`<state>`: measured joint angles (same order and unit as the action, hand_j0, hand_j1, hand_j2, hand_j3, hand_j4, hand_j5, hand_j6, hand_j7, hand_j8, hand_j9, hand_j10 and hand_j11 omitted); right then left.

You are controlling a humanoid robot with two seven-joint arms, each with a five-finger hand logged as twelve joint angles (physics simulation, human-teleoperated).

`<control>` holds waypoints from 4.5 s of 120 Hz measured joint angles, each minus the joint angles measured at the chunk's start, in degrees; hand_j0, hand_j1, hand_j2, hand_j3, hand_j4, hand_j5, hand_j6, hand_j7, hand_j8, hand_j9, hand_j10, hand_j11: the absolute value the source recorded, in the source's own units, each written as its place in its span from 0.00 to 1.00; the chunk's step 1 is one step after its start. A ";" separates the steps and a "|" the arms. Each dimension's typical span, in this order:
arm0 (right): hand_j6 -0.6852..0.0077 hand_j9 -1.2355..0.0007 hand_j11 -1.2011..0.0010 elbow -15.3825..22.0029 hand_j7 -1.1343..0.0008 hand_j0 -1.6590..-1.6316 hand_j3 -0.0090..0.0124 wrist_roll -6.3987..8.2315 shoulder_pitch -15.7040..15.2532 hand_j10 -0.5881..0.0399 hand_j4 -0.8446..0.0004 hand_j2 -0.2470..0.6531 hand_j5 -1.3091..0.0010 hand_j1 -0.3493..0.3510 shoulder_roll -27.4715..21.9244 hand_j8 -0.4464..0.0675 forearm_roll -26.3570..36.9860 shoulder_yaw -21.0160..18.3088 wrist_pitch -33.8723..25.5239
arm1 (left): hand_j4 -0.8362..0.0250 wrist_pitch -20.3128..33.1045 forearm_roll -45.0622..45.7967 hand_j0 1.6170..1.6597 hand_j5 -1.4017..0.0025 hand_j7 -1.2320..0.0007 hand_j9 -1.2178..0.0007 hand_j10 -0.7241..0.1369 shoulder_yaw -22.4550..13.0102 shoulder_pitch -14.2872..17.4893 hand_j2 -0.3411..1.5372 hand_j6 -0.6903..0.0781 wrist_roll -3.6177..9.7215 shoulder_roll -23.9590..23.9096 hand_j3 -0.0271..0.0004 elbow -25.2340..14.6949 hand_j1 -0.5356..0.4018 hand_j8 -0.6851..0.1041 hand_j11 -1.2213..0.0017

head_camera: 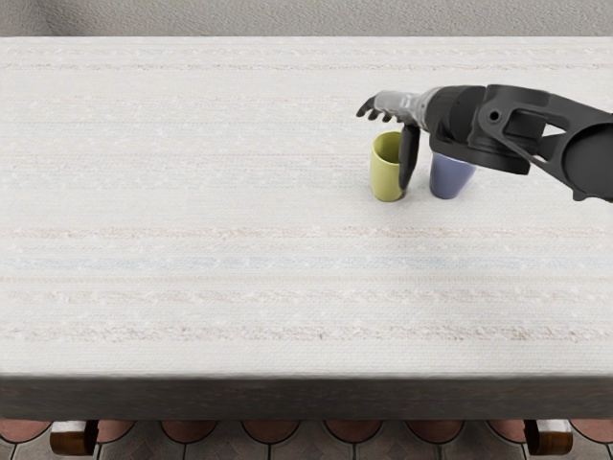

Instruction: Pick up cup and place in cup with right hand

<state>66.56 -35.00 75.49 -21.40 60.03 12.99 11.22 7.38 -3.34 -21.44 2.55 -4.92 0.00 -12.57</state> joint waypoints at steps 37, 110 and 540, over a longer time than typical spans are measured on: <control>0.69 0.79 0.78 -5.14 0.77 0.04 0.42 0.00 -0.42 0.61 0.76 0.23 0.80 0.35 3.11 0.47 3.66 -3.05 -4.60 | 0.97 0.00 0.00 0.96 1.00 1.00 1.00 0.84 0.00 0.04 0.18 0.90 0.00 0.00 0.99 0.00 0.94 0.87 1.00; 0.69 0.79 0.78 -14.08 0.77 0.04 0.42 0.00 -0.65 0.62 0.76 0.23 0.80 0.34 9.86 0.47 3.94 -7.95 -7.52 | 0.97 0.00 -0.01 0.96 1.00 1.00 1.00 0.84 0.00 0.00 0.18 0.90 0.00 0.00 0.99 0.00 0.94 0.87 1.00; 0.52 0.50 0.48 10.16 0.46 0.31 0.36 0.01 -0.12 0.20 0.44 0.16 0.53 0.55 -18.97 0.23 1.40 1.95 -4.64 | 0.97 0.00 0.00 0.96 1.00 1.00 1.00 0.84 0.00 0.00 0.18 0.90 -0.01 0.00 0.98 0.00 0.94 0.87 1.00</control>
<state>76.71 -34.98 75.37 -40.37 61.43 14.95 6.58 7.38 -3.34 -21.44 2.55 -4.93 0.00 -12.57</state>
